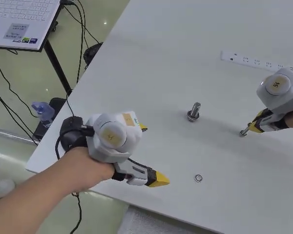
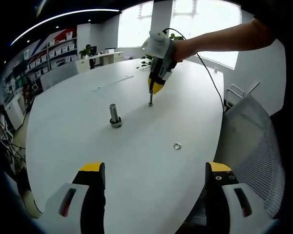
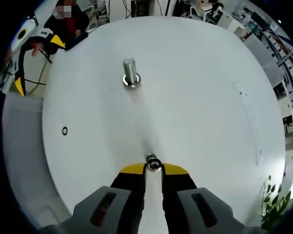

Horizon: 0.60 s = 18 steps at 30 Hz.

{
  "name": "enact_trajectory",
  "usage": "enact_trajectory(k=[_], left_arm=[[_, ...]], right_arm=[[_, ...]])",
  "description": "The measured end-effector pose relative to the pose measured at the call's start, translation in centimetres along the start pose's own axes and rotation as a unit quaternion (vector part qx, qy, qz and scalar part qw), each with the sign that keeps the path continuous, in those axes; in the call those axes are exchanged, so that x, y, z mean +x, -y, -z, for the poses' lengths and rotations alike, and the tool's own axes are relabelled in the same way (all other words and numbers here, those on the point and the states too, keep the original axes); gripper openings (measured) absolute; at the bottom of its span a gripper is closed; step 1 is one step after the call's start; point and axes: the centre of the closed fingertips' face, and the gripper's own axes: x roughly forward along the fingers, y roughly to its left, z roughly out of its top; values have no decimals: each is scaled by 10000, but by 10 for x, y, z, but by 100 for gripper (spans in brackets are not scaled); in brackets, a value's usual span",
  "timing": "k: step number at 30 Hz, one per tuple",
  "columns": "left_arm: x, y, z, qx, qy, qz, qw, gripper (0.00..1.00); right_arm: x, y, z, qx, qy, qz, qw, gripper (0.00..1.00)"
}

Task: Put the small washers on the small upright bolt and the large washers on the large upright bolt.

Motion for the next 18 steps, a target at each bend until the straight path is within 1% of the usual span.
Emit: enact_trajectory(k=[12,18], left_arm=[[1,1,4,-49,-25,33,10000,84],[1,-1,6,-47,-56,37,10000,83]], right_arm=[[17,-3,4,-19,-111,-51,9999,12],[25,-4,6,-36,-168,-83,9998,12]])
